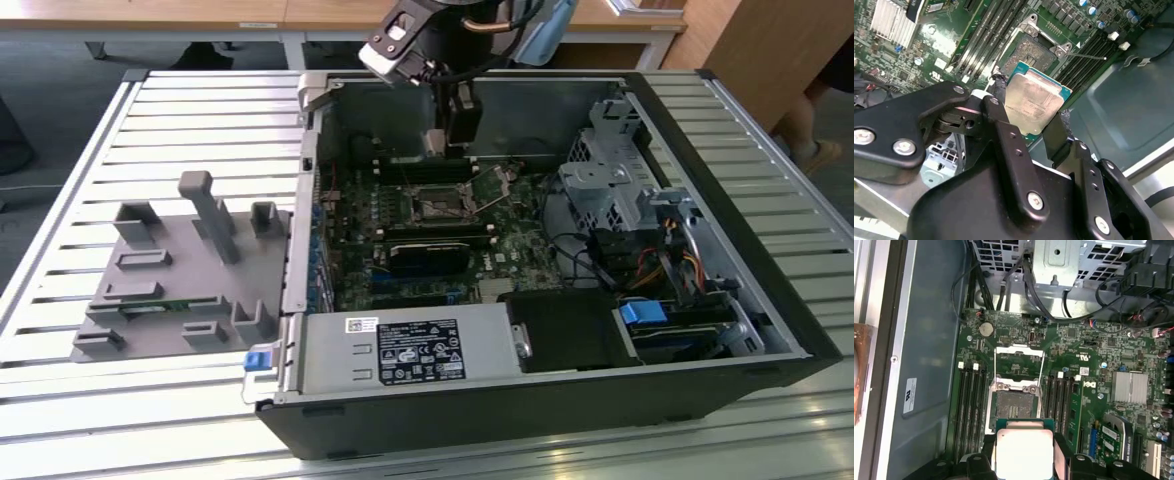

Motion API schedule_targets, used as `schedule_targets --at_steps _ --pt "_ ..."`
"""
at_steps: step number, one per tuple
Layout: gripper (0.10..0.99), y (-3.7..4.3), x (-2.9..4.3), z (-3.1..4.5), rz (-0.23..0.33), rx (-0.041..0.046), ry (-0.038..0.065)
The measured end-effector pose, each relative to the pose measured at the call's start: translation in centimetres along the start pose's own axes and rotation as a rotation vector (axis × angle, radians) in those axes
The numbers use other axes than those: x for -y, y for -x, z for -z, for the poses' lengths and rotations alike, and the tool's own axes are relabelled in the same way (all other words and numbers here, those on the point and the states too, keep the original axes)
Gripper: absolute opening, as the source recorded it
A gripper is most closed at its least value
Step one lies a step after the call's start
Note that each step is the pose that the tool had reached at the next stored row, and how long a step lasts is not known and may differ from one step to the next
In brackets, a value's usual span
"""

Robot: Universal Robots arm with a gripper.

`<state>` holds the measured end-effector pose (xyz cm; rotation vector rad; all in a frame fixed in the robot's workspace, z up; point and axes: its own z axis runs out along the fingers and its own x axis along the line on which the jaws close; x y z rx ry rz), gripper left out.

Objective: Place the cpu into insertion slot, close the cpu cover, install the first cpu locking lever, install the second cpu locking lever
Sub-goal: 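Place the cpu into insertion slot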

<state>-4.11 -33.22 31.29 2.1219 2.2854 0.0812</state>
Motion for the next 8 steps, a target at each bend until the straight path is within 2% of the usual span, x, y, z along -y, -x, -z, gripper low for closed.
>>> schedule_targets --at_steps 8 --pt "0.541 -0.18 0.07 -1.46 -0.005 0.0004 -0.001"
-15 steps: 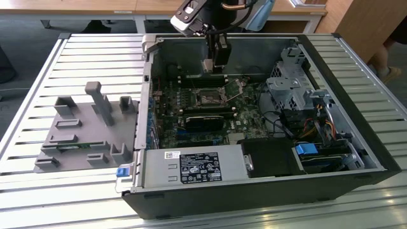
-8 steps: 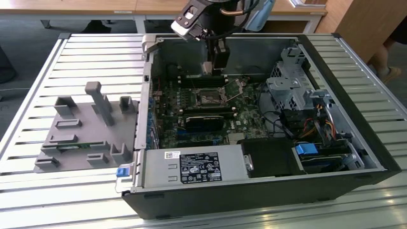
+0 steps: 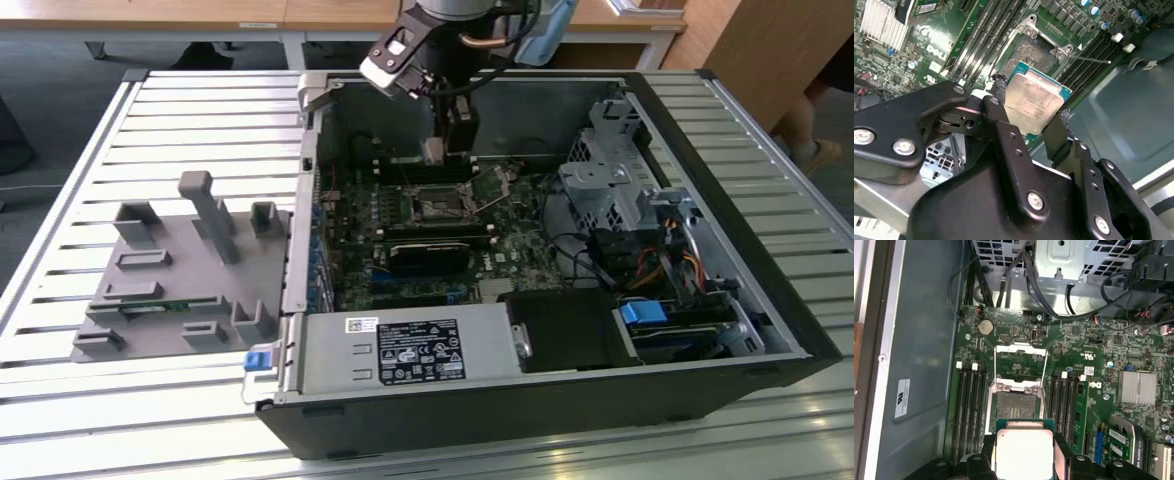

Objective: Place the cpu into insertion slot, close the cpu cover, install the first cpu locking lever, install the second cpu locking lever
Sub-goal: 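Place the cpu into insertion slot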

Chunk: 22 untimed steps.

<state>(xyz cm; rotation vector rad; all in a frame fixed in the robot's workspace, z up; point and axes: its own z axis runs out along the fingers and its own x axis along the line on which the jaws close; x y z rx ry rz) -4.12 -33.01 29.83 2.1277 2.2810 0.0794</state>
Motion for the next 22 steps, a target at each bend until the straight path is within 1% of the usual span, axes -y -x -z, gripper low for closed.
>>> schedule_targets --at_steps 5,10,17,22 --pt "0.541 -0.18 0.03 -0.95 -0.004 0.0003 -0.001" --pt "0.541 -0.32 0.06 -1.68 -0.019 0.0011 -0.001" --pt "0.541 -0.51 0.11 -2.9 -0.022 0.0012 -0.001" --pt "0.541 -0.52 0.13 -3.49 -0.024 0.0013 -0.002"
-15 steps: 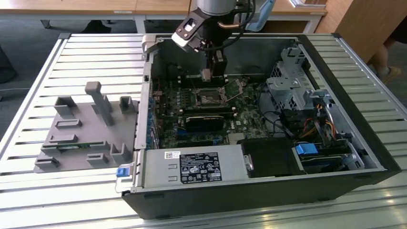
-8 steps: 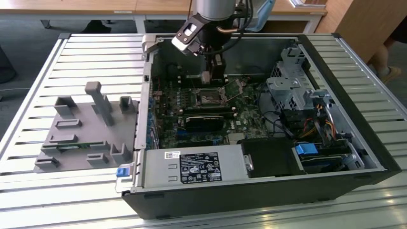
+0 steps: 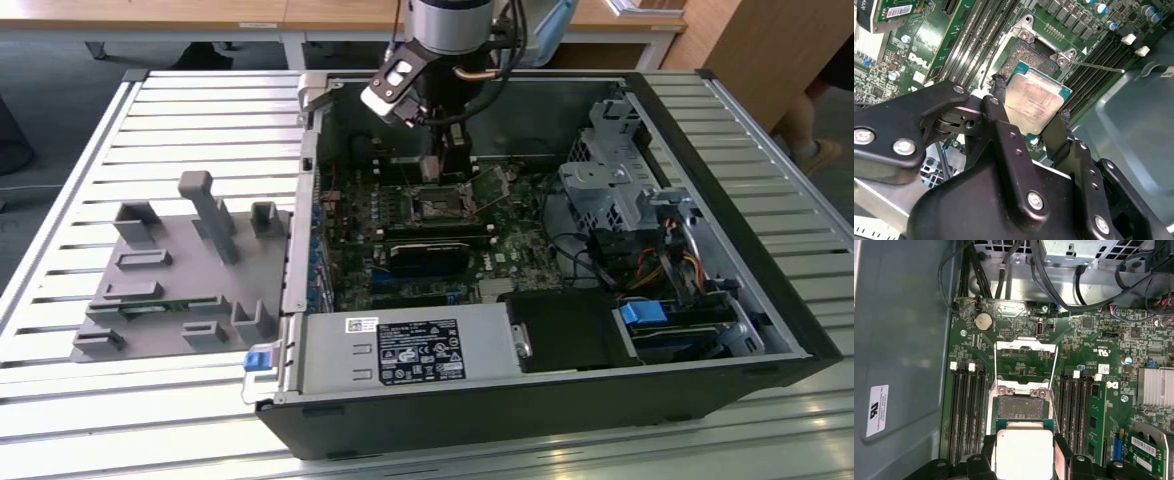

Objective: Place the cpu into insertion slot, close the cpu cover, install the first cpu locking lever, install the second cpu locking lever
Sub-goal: 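Place the cpu into insertion slot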

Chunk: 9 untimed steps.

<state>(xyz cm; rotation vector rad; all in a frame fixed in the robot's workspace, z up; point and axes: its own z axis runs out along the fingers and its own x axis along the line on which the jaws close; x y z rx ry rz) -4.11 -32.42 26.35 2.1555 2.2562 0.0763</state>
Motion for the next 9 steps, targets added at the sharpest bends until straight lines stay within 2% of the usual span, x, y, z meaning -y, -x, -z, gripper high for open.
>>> schedule_targets --at_steps 9 --pt "0.541 0.02 0.06 -1.28 -0.001 0.0 -0.001"
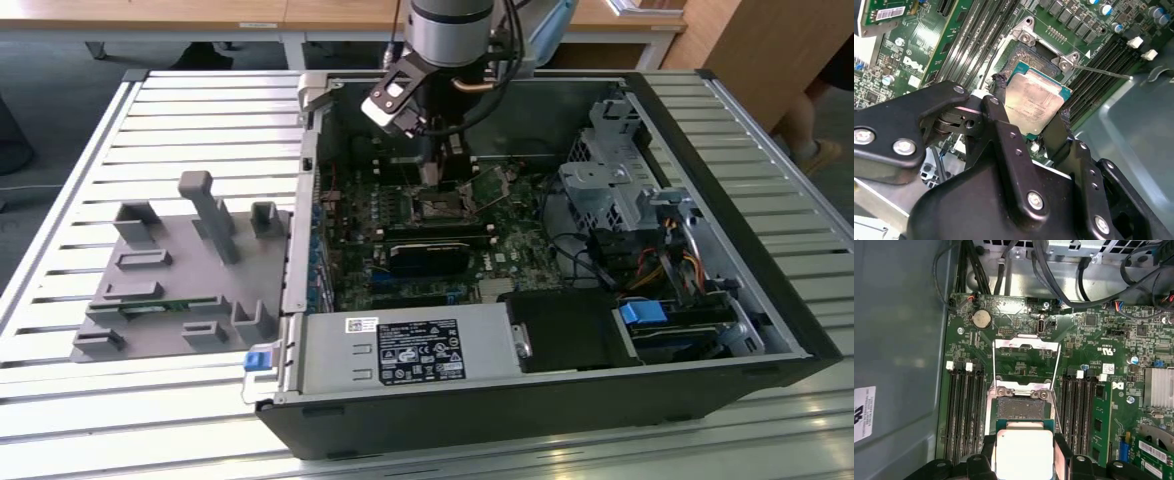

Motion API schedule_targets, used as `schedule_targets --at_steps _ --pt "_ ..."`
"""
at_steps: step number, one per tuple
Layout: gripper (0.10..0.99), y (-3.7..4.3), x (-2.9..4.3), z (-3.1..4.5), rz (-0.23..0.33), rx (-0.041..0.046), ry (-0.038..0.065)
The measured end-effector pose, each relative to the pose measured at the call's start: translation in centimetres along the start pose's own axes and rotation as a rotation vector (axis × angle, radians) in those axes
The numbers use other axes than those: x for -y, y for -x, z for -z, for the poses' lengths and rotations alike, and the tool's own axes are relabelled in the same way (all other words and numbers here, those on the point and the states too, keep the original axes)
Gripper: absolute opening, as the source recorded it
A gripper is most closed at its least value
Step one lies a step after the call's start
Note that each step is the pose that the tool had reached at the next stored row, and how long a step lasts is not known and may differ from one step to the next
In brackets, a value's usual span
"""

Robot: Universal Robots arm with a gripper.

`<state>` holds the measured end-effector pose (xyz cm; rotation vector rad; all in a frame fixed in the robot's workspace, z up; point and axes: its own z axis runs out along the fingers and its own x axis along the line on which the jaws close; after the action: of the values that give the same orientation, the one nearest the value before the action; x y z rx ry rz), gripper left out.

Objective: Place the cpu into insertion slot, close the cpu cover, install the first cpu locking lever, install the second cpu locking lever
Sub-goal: 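Place the cpu into insertion slot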

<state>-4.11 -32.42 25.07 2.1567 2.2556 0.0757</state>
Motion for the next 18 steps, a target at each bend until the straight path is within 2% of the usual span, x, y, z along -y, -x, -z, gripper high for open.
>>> schedule_targets --at_steps 12,18 --pt "0.541 0.03 0.08 -1.55 -0.012 0.0005 -0.002" --pt "0.541 0.05 0.08 -2.45 -0.012 0.0002 -0.008"
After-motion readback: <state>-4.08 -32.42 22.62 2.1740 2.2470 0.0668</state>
